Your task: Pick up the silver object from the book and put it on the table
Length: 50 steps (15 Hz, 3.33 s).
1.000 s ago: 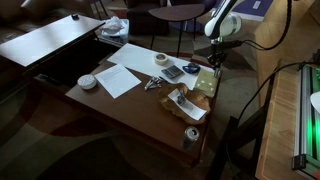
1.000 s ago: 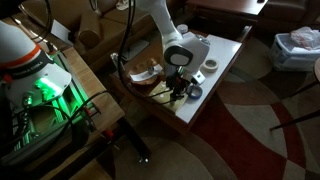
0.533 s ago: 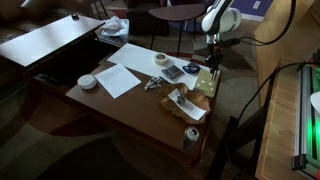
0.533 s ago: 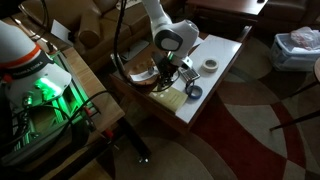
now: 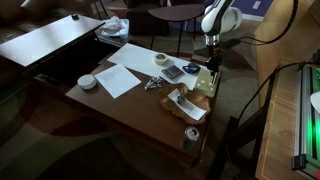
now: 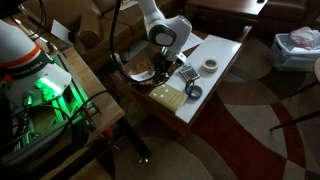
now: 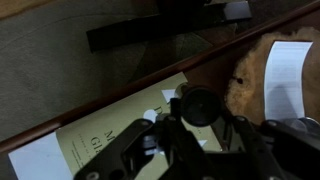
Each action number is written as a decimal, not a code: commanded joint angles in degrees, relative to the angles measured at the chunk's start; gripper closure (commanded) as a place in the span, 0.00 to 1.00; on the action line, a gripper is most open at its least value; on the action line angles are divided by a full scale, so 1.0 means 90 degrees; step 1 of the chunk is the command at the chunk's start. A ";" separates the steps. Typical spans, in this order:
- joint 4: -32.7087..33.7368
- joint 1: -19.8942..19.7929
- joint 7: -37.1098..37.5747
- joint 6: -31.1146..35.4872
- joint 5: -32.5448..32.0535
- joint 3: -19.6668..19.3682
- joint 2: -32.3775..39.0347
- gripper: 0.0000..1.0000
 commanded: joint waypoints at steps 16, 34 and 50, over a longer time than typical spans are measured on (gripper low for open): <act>0.0493 0.1605 0.1129 0.2390 -0.0612 -0.0231 0.0552 0.89; 0.0933 0.1275 0.0847 0.2236 -0.0684 0.0145 0.1272 0.89; 0.0936 0.1772 0.1110 0.2364 -0.0729 -0.0102 0.1450 0.33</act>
